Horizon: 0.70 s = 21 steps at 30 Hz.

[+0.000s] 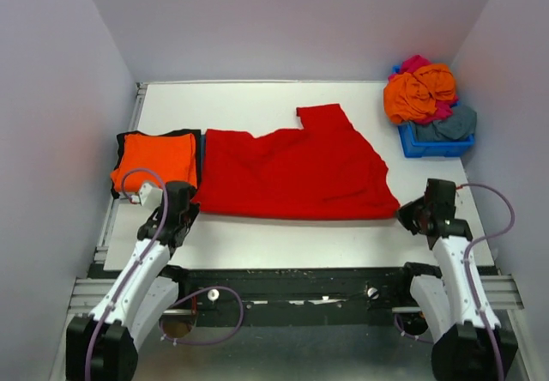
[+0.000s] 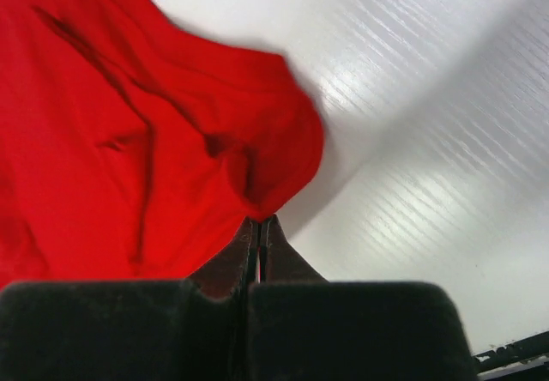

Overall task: Fold and stack the t-shirts
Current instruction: Fold the flattened tshirt in 1/3 of the way

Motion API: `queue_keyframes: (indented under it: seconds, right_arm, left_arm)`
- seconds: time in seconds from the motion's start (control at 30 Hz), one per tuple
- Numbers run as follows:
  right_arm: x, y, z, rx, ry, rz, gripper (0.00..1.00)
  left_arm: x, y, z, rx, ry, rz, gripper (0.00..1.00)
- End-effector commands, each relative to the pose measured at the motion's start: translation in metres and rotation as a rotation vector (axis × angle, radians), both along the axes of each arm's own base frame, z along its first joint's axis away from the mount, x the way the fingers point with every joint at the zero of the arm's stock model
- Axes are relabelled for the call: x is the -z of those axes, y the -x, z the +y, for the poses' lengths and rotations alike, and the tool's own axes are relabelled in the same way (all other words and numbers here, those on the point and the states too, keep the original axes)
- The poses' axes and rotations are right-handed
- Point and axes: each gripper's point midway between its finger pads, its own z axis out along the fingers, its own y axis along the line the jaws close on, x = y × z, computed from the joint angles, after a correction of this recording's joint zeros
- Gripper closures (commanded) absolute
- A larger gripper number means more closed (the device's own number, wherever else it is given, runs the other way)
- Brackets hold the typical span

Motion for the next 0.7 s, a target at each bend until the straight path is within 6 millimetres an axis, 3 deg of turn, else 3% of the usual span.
queue_keyframes:
  seconds: [0.0,0.2,0.4,0.47,0.5,0.53,0.57,0.67]
  right_arm:
    - [0.003,0.029,-0.007,0.073,0.035,-0.032,0.99]
    - [0.01,0.043,-0.003,0.094,0.021,-0.082,0.99]
    - [0.001,0.05,-0.005,0.078,0.045,-0.04,0.97]
    - [-0.002,0.047,-0.006,0.064,0.054,-0.052,0.9]
    - [-0.005,0.043,-0.003,0.033,0.055,-0.07,0.69]
    - [-0.01,0.037,-0.001,-0.004,0.059,-0.1,0.57]
    - [-0.014,0.032,0.001,-0.027,0.064,-0.12,0.53]
    - [-0.033,0.012,0.003,-0.13,0.104,-0.187,0.51]
  left_arm:
    - [-0.001,0.026,0.007,0.009,-0.013,-0.007,1.0]
    - [0.019,0.042,0.001,0.027,0.026,0.037,1.0]
    - [0.031,0.054,-0.003,0.046,0.05,0.081,1.0]
    - [0.033,0.054,-0.005,0.045,0.062,0.065,1.0]
    - [0.034,0.054,-0.006,0.047,0.068,0.059,0.99]
    - [0.034,0.053,-0.007,0.055,0.07,0.055,0.9]
    - [0.032,0.052,-0.007,0.064,0.068,0.046,0.79]
    - [0.016,0.047,-0.005,0.072,0.045,0.018,0.4]
